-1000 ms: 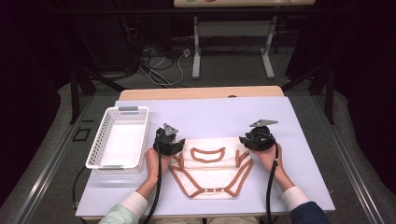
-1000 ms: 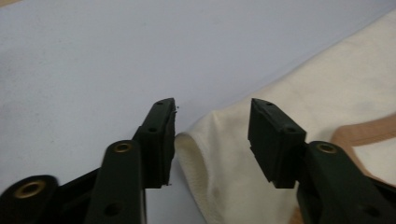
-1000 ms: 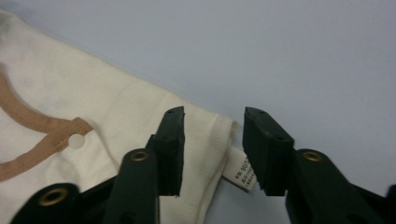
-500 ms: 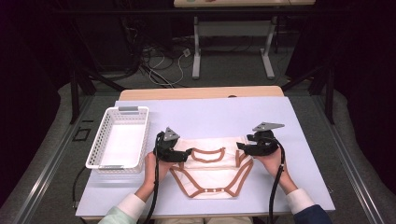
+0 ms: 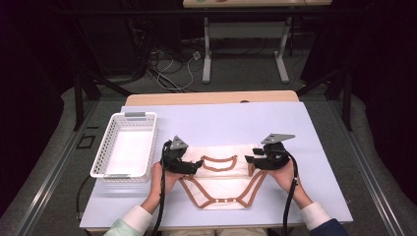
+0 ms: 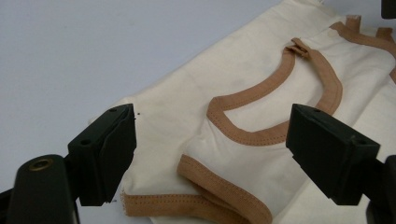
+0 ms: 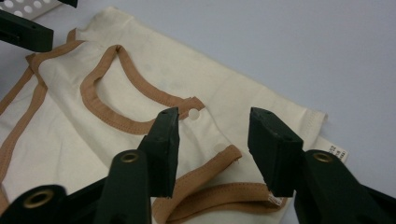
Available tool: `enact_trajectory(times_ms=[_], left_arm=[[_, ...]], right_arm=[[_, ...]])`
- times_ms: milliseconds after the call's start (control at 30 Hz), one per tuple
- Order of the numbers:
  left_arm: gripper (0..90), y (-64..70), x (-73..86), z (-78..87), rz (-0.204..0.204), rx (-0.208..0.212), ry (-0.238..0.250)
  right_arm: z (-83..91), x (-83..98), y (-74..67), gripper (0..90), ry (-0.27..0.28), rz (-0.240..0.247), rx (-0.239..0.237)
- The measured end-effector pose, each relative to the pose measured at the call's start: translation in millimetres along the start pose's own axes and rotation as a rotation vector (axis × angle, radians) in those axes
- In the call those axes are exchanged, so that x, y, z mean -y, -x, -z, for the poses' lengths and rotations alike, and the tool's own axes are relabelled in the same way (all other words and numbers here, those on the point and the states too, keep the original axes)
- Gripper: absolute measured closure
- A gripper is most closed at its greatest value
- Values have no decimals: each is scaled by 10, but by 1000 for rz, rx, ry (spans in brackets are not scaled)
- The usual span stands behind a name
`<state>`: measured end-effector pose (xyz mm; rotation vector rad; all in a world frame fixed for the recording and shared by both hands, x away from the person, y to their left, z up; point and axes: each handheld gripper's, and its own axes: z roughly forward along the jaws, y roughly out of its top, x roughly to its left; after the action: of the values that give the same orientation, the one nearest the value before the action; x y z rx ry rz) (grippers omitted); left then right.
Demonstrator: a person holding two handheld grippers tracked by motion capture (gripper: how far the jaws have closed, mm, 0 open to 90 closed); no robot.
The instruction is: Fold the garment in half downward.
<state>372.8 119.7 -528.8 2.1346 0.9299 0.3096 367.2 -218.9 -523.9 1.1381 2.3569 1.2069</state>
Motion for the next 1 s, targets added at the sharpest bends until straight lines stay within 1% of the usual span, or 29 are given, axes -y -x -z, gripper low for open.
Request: enact_trajectory(times_ms=[33,67,100,133,200,233,267,300,367,400,433,467,500,533,567,600,633,667,700,733,767,800,833,900,933,967,1000], left_arm=[[184,-6,1,-6,1,5,-3],[199,2,9,-18,15,15,-3],[211,5,12,-20,2,12,-17],[234,8,13,-24,-2,10,-23],[244,-4,12,-51,0,18,-31],[249,-16,8,-75,-6,9,-38],[260,-30,9,-95,3,5,-41],[269,-52,7,-112,17,17,-42],[309,-60,3,-126,13,16,-51],[329,-58,3,-156,15,4,-60],[344,-64,8,-165,14,6,-73],[360,-67,15,-174,13,6,-81],[378,-56,30,-193,18,0,-79],[404,-58,41,-199,18,1,-93],[418,-61,56,-214,17,0,-98],[450,-58,69,-222,15,5,-104],[494,-61,74,-228,-4,12,-120],[522,-49,81,-234,-9,21,-129],[565,-26,94,-245,-25,17,-123],[598,-10,100,-245,-37,9,-122],[633,-10,100,-245,-37,9,-122],[684,20,111,-250,-43,20,-114],[719,27,113,-249,-55,20,-112],[798,40,116,-251,-56,35,-111],[816,41,115,-250,-56,36,-111],[825,39,111,-247,-53,39,-108],[833,32,107,-234,-54,43,-113]], right_arm=[[0,3,-3,568,-1,-2,-4],[-6,6,0,579,3,-1,-11],[-13,5,-1,583,-6,0,-11],[-25,7,1,590,-8,0,-13],[-55,9,7,597,-15,-1,-11],[-71,10,7,601,-14,-2,-11],[-90,11,8,602,-22,-7,-12],[-113,14,17,606,-29,1,-7],[-168,22,20,617,-34,-19,-21],[-195,27,27,622,-51,-23,-5],[-222,32,34,623,-60,-27,1],[-252,41,38,622,-73,-47,4],[-280,49,51,622,-81,-45,14],[-308,61,62,620,-90,-48,25],[-323,71,70,614,-104,-59,21],[-343,85,77,612,-119,-66,23],[-351,99,75,619,-126,-72,23],[-350,105,74,635,-122,-69,18],[-345,108,70,663,-125,-56,23],[-335,113,54,691,-130,-53,26],[-335,113,54,691,-130,-53,26],[-324,128,40,756,-133,-43,19],[-319,133,34,777,-132,-45,15],[-326,140,30,794,-113,-35,17],[-317,133,22,796,-125,-31,23],[-322,131,21,798,-113,-21,21],[-305,118,7,799,-114,-19,20]])
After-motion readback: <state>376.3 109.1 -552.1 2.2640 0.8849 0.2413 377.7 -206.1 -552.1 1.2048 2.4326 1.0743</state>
